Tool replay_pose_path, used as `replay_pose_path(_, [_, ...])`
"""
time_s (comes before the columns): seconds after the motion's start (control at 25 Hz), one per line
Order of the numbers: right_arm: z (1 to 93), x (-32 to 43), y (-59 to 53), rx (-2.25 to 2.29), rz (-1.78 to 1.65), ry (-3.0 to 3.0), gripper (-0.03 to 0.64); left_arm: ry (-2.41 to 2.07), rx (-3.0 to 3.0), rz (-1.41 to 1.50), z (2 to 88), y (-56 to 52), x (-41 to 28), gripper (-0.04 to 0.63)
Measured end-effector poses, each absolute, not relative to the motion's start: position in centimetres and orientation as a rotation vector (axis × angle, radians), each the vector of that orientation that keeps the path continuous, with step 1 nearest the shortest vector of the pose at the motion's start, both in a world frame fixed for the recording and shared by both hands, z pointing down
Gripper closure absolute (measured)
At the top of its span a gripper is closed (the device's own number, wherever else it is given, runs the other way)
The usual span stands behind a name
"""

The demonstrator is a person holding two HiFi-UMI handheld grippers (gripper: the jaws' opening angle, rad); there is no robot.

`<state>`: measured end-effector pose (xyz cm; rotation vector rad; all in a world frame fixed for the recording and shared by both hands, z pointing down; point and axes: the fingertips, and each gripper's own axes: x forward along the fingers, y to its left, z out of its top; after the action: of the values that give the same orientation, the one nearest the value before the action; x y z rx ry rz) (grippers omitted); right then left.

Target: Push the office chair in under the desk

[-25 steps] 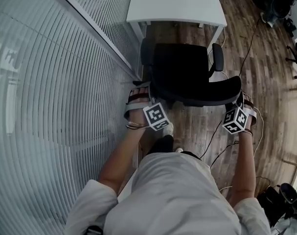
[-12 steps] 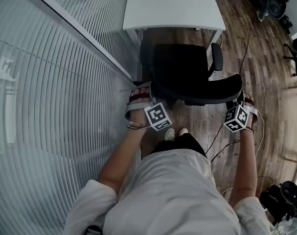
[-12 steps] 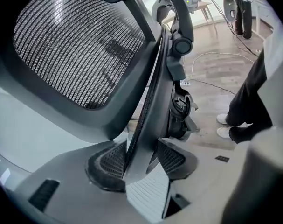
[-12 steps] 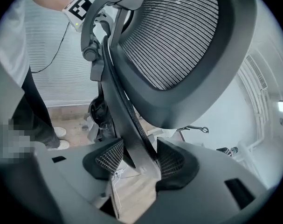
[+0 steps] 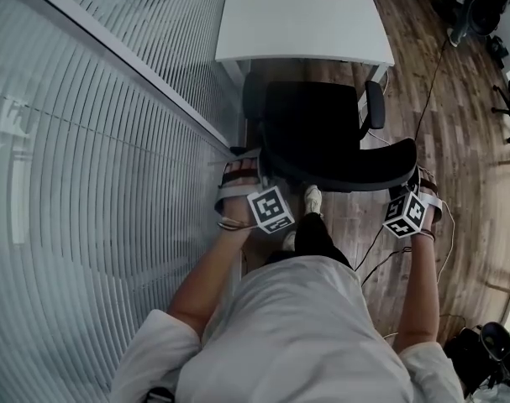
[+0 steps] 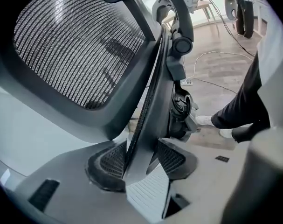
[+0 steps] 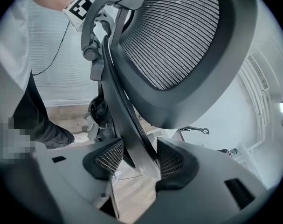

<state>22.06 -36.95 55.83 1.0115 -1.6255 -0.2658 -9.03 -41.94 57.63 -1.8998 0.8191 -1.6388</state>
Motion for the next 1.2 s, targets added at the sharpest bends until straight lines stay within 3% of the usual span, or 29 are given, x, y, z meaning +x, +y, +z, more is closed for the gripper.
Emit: replay_pose_path(1.2, [57.3,23.0,-48.8,1.000,-0.218,-1.595,0.380,0.845,-1.895,-1.662,59.2,-53.3,-8.4,0.374])
